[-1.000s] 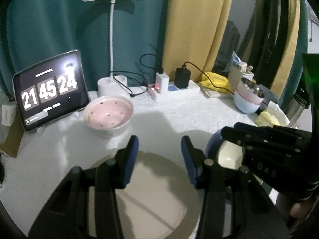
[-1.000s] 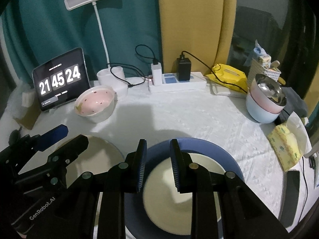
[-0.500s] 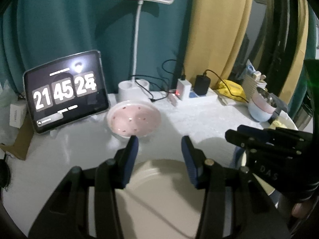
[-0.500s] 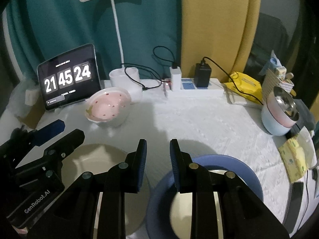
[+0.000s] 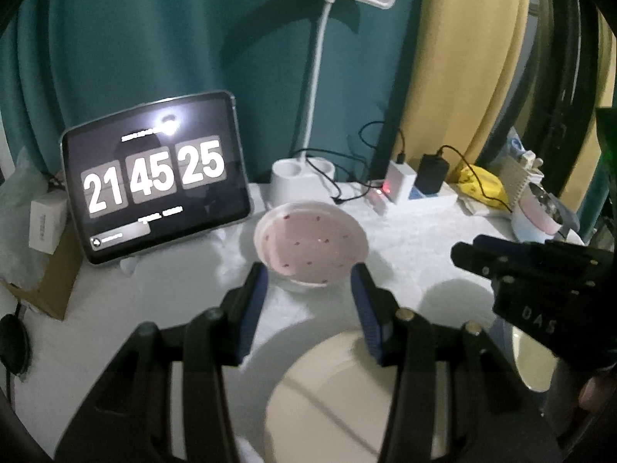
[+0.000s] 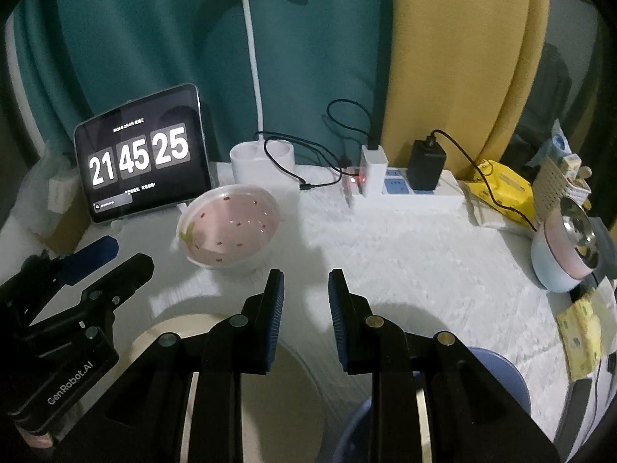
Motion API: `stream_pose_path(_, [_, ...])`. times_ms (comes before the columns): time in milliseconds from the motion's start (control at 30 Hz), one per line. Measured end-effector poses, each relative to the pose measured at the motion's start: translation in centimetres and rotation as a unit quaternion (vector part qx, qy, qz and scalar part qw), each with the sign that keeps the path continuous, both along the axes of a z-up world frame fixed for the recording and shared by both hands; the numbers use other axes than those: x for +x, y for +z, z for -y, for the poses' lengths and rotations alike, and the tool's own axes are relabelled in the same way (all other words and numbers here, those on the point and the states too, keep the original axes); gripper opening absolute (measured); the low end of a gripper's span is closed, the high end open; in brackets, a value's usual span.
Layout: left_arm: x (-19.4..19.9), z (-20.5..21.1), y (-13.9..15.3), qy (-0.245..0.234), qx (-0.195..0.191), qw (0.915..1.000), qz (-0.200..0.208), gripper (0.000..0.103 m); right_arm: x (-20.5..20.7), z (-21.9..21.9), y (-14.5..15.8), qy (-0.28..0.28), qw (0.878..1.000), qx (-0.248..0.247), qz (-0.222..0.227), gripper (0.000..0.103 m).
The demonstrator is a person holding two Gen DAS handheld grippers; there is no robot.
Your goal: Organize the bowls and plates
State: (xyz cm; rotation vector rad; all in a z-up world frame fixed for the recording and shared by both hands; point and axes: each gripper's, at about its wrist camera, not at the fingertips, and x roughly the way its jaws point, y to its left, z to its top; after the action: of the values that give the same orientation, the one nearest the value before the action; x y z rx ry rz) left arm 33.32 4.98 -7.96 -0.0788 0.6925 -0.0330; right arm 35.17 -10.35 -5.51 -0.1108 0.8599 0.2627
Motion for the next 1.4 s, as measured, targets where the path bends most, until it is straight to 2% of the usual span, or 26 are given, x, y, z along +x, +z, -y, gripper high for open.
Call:
stream_pose_path(500, [3.5, -3.2, -1.5, 0.017, -0.007, 0.9998, -0.006, 0.047, 3.5, -2.5, -1.5, -0.009, 1.000, 0.012, -0.017, 0.027])
stream_pose_path(567, [4.2, -3.6, -1.9, 0.019, -0.008, 0.9998, -0.009, 0.047, 3.9, -2.7, -1.7, -0.011, 1.000, 0.015, -0.020, 0.029])
stream_pose_path(633, [4.7, -3.8, -2.3, 0.019, -0.013, 0.9997, -0.010, 0.047, 4.4, -3.0, -2.1, -0.016, 0.999, 0.017, -0.023, 0.037])
stream_pose_path(867, [7.1, -4.4, -3.9, 0.022, -0.003, 0.9992, -0.034, 0.047, 5.9, -3.8, -3.4, -0.033, 0.998, 0.029, -0.037, 0.037])
stream_pose_path(1033, [8.7, -4.6, -5.0, 0.015, -0.002, 0.9985, -0.053, 0.047, 6.9, -4.3, -4.9, -0.054, 0.996, 0.038, -0.062, 0.037])
stream_pose_path(1400, [10.3, -4.3, -7.0, 0.007, 0.006, 0.9969, -0.078, 0.046, 8.8, -5.6, -8.3, -0.074, 0.992, 0.037, -0.096, 0.037])
